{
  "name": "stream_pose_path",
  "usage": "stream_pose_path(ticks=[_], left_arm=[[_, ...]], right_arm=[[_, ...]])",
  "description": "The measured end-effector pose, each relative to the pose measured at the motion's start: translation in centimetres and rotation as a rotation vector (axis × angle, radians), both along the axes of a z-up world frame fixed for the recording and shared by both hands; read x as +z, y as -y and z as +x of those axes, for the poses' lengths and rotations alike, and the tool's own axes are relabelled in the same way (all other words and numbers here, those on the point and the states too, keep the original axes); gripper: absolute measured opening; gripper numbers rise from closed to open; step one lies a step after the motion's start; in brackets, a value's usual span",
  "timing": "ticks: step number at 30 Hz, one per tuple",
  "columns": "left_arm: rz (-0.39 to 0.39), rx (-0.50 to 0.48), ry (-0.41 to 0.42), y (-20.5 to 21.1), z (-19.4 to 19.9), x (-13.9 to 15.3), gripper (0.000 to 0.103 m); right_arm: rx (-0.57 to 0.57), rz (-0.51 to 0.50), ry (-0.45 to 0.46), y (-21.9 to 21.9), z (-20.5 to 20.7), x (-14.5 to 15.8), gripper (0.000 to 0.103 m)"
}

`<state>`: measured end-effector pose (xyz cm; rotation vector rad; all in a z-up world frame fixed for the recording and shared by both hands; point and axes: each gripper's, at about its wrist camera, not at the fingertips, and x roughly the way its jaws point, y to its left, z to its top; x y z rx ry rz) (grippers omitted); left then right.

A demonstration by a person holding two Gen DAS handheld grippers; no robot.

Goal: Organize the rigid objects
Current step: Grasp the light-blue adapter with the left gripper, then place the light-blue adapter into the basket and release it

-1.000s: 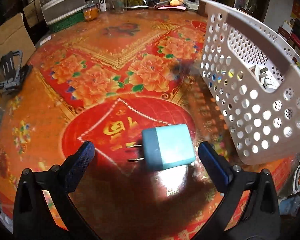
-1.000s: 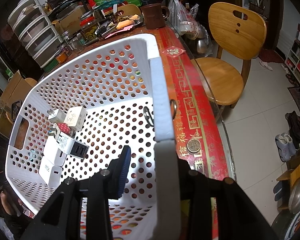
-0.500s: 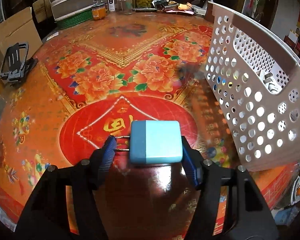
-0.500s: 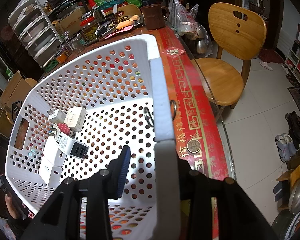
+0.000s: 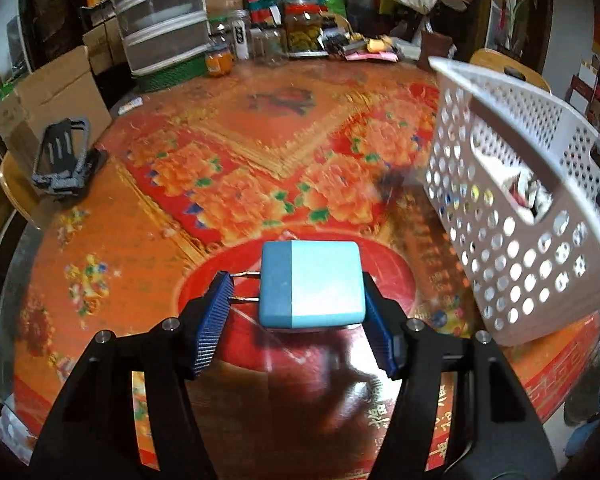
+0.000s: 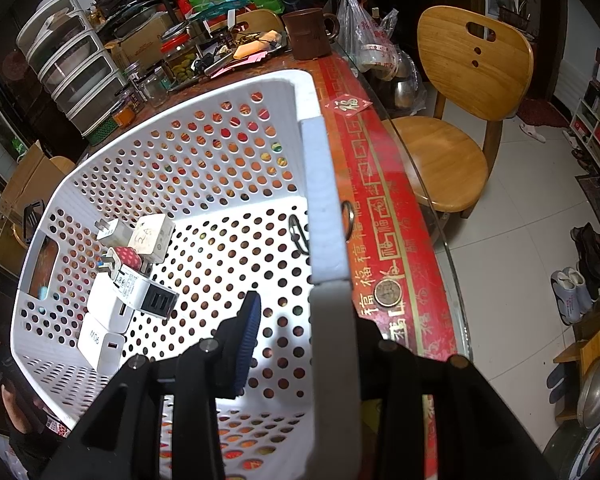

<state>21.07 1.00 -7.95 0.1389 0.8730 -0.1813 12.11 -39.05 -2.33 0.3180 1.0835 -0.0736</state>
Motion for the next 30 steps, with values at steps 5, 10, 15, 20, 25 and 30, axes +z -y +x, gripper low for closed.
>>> stream_pose_path(ticks=[5, 10, 15, 20, 25, 30], left_arm=[[0.007, -0.008, 0.078, -0.4, 0.0, 5.2, 0.06], [0.028, -0.116, 0.145, 3.1, -0.4, 11.4, 0.06], [0.081, -0.285, 0.097, 10.4, 0.5, 12.9, 0.06], [0.135, -0.42, -0.013, 17.7, 1.6, 11.1, 0.06], [0.23, -0.492, -0.124, 23.7, 2.1, 7.5, 0.06], [0.269, -0.532, -0.204, 26.0, 2.8, 4.7, 0.06]], right_arm=[[0.0, 0.0, 0.0, 0.0, 0.0, 0.0, 0.037], [0.001, 0.0, 0.0, 0.0, 0.0, 0.0, 0.037], [0.001, 0.001, 0.0, 0.0, 0.0, 0.0, 0.037], [0.004, 0.002, -0.003, 0.1, 0.0, -0.1, 0.037], [0.008, -0.001, -0.007, 0.0, 0.2, -0.1, 0.037], [0.009, -0.001, -0.007, -0.1, 0.2, -0.1, 0.037]])
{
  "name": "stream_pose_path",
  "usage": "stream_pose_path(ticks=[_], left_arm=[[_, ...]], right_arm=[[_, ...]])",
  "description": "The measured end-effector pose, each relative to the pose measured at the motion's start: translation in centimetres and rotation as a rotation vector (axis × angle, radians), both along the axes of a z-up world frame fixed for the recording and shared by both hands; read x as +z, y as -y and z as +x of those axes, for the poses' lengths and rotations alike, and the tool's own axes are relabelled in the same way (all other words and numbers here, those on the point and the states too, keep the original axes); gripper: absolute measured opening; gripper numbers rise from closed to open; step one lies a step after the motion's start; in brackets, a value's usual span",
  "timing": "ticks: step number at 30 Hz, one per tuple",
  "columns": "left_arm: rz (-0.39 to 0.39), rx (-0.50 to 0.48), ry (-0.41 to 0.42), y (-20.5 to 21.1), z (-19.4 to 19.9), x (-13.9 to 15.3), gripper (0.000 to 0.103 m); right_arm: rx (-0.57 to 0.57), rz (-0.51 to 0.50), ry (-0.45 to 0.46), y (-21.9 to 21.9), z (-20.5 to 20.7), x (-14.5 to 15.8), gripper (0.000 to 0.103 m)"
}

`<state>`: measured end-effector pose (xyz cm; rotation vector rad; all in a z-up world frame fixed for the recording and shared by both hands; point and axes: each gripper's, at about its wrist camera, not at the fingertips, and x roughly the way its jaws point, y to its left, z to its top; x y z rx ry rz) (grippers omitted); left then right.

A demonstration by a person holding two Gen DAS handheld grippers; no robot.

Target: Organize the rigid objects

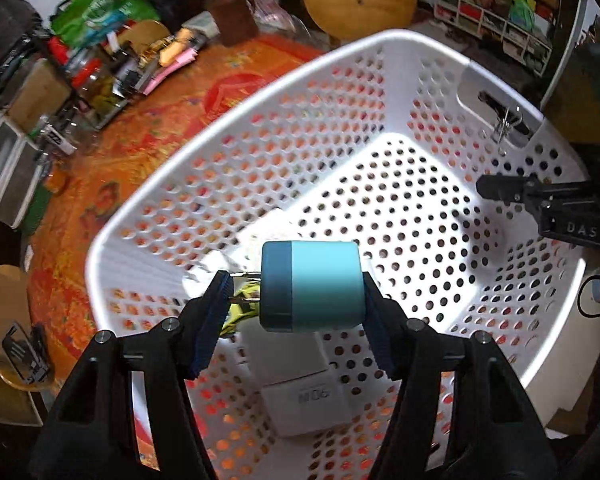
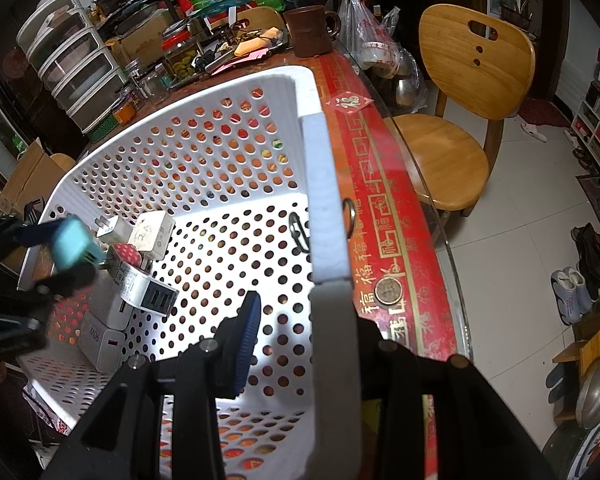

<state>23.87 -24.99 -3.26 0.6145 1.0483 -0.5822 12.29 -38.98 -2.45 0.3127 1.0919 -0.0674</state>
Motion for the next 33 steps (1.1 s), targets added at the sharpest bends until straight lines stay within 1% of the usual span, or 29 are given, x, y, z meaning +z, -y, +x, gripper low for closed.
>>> stream_pose_path(ticks=[2, 5, 6, 7, 9, 16, 20, 21, 22, 23, 25, 26, 27, 28, 29, 31, 33], left_arm=[[0.002, -0.007, 0.0, 0.3, 0.0, -0.4, 0.06], [0.005, 0.009, 0.03, 0.4, 0.0, -0.2, 0.062], [-0.002, 0.012, 0.042, 0.2, 0.0, 0.1, 0.071], [-0.01, 0.014, 0.061, 0.0, -0.1, 0.5, 0.086], [-0.019, 0.019, 0.118, -0.6, -0.5, 1.3, 0.096], [-0.057, 0.024, 0.199, -2.9, -2.2, 3.3, 0.101], [-0.087, 0.038, 0.206, -4.6, -3.2, 3.6, 0.102], [-0.092, 0.042, 0.209, -5.0, -3.5, 3.6, 0.102], [-0.104, 0.045, 0.212, -5.5, -3.7, 3.7, 0.102], [-0.113, 0.049, 0.217, -5.8, -4.0, 3.7, 0.102], [-0.135, 0.069, 0.23, -6.5, -4.5, 3.9, 0.102], [-0.161, 0.08, 0.229, -7.2, -4.7, 4.1, 0.102], [-0.18, 0.088, 0.23, -7.6, -5.0, 4.3, 0.102], [-0.207, 0.101, 0.235, -8.2, -5.4, 4.5, 0.102], [-0.221, 0.111, 0.241, -8.3, -5.8, 4.5, 0.102], [-0.262, 0.119, 0.26, -9.3, -7.2, 4.9, 0.102], [-0.297, 0.131, 0.286, -10.2, -8.9, 5.4, 0.102]], right_arm=[[0.0, 0.0, 0.0, 0.0, 0.0, 0.0, 0.037], [0.0, -0.001, 0.0, 0.0, 0.0, 0.0, 0.037], [0.0, -0.001, 0.0, -0.1, 0.0, 0.0, 0.037], [0.001, 0.0, 0.001, -0.1, 0.0, 0.0, 0.037], [0.0, 0.0, 0.0, -0.1, 0.1, 0.0, 0.037], [0.0, 0.0, 0.0, -0.3, 0.1, 0.0, 0.037], [0.001, -0.001, -0.002, -0.3, 0.1, -0.1, 0.038], [0.0, -0.001, -0.004, -0.3, 0.2, -0.1, 0.04], [-0.002, 0.0, -0.004, -0.3, 0.2, -0.1, 0.047], [-0.001, -0.002, -0.003, -0.4, 0.1, -0.1, 0.051], [0.009, -0.032, 0.008, -0.8, 0.0, 0.2, 0.069], [0.012, -0.041, 0.015, -0.9, -0.2, 0.3, 0.073], [0.013, -0.052, 0.035, -1.2, -0.6, 0.7, 0.08], [0.012, -0.058, 0.056, -1.4, -0.9, 1.3, 0.083], [0.01, -0.062, 0.073, -1.6, -1.4, 1.7, 0.09], [0.006, -0.074, 0.146, -2.2, -2.8, 3.4, 0.103], [0.006, -0.096, 0.22, -3.3, -4.7, 5.2, 0.103]])
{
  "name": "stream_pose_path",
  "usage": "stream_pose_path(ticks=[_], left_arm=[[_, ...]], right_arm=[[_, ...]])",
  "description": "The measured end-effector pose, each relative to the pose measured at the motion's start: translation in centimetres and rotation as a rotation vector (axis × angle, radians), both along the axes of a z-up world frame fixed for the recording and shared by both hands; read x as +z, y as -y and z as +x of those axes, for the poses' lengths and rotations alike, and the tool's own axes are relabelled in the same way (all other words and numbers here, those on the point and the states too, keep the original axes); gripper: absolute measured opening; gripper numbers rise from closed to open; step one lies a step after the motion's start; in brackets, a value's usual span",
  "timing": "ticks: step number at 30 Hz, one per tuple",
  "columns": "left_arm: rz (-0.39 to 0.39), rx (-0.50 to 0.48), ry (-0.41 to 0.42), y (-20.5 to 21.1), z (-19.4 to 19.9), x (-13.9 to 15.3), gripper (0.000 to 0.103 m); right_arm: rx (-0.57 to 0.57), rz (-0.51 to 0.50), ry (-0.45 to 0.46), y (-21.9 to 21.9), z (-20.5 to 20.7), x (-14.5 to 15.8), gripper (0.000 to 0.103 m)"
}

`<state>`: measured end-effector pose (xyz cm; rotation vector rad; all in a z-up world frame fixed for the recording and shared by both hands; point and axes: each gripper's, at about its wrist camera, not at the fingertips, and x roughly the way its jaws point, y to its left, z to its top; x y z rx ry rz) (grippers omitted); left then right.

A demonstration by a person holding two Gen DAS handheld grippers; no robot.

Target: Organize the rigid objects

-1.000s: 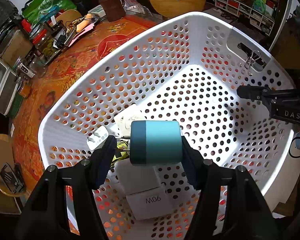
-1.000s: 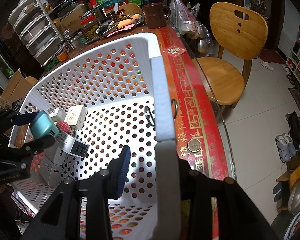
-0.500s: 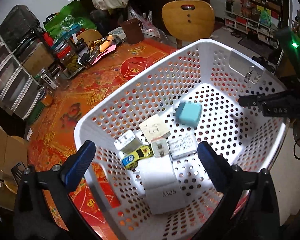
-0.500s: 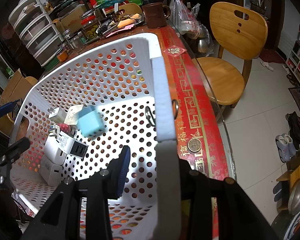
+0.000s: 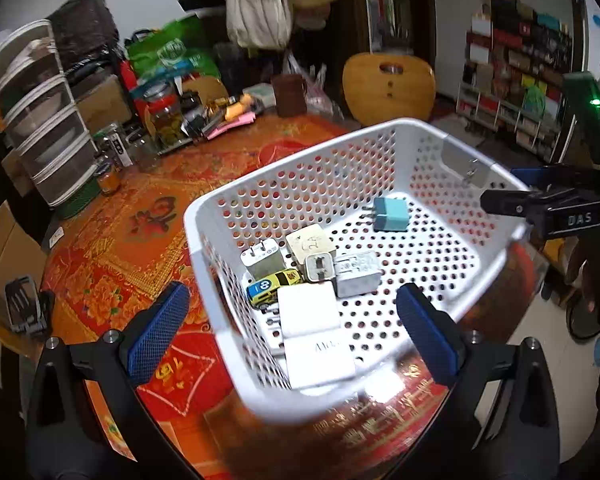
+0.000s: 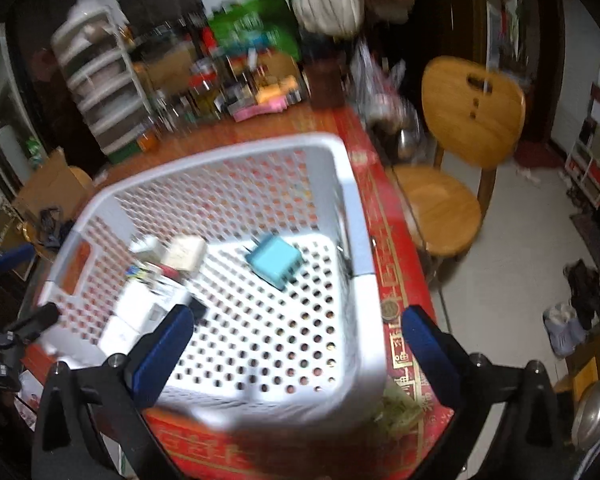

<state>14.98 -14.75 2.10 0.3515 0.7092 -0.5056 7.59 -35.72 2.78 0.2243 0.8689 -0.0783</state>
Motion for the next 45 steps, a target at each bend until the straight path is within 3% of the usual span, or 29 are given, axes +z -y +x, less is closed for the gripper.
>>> stream_pose_path(ticks=[6, 10, 15, 20, 24, 31, 45], left_arm=[[-0.098, 0.078, 0.051, -2.9, -6.0, 0.7, 0.102], [-0.102, 0.15, 0.088, -4.7, -10.3, 1.4, 0.102], [-0.222, 0.143, 0.107, -7.7, -16.9, 3.5, 0.102], [-0.19, 0.168, 0.165, -8.1, -22.8, 5.5, 0.102], [-0.229, 0.158, 0.177, -8.6, -25.7, 6.7, 0.102], [-0.215, 0.187, 0.132, -8.5, -24.7, 6.4, 0.102], [-0.206, 0.231, 0.095, -8.8, -22.0, 5.3, 0.102]], right_arm=[[-0.025, -0.001, 0.176, -3.0, -6.8, 4.1, 0.103], [-0.05, -0.01, 0.245, -5.7, -12.0, 6.3, 0.103], [-0.003, -0.114, 0.285, -10.1, -18.0, 8.6, 0.103], [0.007, -0.079, 0.331, -12.2, -22.6, 10.1, 0.103], [-0.018, -0.083, 0.33, -12.8, -24.4, 10.7, 0.103], [-0.011, -0.145, 0.292, -13.4, -24.1, 10.5, 0.103], [-0.012, -0.141, 0.259, -13.1, -23.4, 9.8, 0.103]])
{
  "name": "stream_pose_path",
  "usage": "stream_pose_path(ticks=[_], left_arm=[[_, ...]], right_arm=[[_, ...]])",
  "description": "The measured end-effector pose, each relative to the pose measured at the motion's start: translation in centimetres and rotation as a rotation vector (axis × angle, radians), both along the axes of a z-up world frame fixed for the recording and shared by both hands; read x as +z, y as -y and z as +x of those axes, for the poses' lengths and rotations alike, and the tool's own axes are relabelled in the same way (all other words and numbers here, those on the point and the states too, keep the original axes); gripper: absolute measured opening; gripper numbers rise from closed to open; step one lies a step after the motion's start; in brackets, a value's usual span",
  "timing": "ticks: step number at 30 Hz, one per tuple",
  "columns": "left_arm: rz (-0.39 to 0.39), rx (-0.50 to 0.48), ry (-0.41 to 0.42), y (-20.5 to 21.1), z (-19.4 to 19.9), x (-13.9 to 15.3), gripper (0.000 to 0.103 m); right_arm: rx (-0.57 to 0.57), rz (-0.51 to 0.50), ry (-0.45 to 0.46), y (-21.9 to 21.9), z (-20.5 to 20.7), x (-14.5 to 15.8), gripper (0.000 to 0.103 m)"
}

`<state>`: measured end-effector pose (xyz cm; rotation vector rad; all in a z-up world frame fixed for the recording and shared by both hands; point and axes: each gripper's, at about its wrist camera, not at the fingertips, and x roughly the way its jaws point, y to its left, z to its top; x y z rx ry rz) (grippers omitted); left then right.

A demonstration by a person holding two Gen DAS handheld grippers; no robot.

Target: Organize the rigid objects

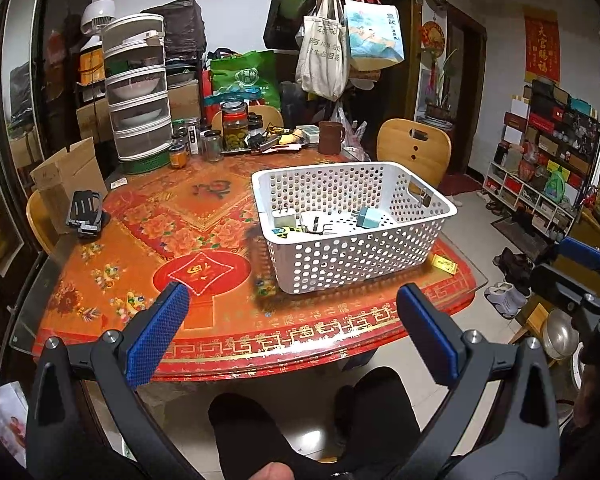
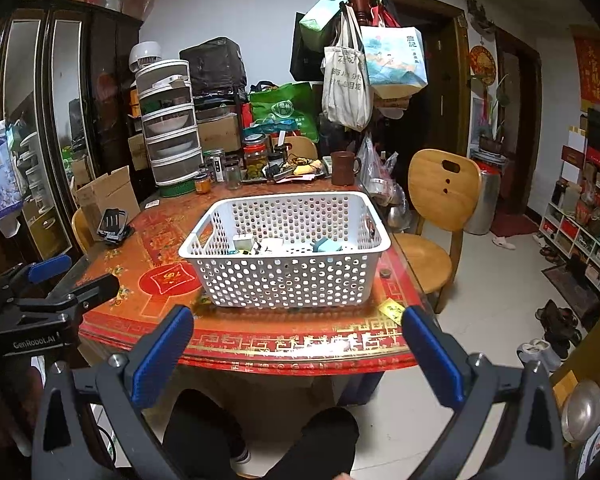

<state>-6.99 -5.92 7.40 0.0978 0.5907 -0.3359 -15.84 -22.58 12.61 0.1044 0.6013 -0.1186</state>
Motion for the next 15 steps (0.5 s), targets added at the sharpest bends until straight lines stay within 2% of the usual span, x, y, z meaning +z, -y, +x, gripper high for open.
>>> stream_pose_path(ticks=[15], left_arm=[[0.006, -0.002, 0.002, -0.04, 0.16, -0.1, 0.102]], right_arm=[[0.005, 0.005, -0.011, -0.04, 0.22, -0.37, 0.103]])
